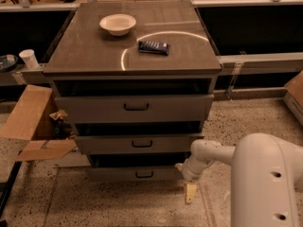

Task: Open bottom drawer

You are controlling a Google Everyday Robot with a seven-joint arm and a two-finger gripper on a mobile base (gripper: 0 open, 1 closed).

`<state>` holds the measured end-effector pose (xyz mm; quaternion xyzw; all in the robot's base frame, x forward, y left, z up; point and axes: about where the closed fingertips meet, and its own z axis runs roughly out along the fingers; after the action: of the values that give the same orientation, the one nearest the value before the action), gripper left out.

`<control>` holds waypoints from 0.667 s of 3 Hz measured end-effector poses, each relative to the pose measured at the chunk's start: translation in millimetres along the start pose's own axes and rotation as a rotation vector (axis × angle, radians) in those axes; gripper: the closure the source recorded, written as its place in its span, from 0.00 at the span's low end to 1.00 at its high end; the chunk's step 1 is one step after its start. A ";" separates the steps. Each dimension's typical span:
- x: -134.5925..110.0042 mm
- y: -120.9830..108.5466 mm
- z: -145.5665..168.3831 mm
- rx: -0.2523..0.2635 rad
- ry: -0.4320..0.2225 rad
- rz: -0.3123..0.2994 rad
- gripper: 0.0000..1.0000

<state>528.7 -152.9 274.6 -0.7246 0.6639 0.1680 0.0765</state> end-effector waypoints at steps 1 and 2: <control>-5.2 -21.8 24.4 0.028 -0.002 -0.018 0.00; -30.6 -25.9 13.3 0.059 0.014 -0.036 0.00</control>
Offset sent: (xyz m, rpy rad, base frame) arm 0.0257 0.0599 0.0239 -0.0213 -0.1161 0.0287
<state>550.5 -117.0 269.8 -0.7352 0.6558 0.1418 0.0961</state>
